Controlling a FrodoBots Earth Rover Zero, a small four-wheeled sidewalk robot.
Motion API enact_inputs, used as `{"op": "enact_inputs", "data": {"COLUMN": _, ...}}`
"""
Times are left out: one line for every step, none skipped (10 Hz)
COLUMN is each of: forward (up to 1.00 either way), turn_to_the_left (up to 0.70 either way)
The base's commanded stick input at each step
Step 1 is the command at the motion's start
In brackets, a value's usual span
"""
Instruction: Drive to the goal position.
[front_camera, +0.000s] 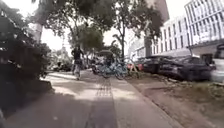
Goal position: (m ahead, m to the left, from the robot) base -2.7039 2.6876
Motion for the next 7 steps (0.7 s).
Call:
{"op": "enact_inputs", "data": {"forward": 0.45, "turn_to_the_left": 0.0}}
{"op": "enact_inputs", "data": {"forward": 0.45, "turn_to_the_left": 0.0}}
{"op": "enact_inputs", "data": {"forward": 0.45, "turn_to_the_left": 0.0}}
{"op": "enact_inputs", "data": {"forward": 0.45, "turn_to_the_left": 0.0}}
{"op": "enact_inputs", "data": {"forward": 0.45, "turn_to_the_left": 0.0}}
{"op": "enact_inputs", "data": {"forward": 0.45, "turn_to_the_left": 0.0}}
{"op": "enact_inputs", "data": {"forward": 0.45, "turn_to_the_left": 0.0}}
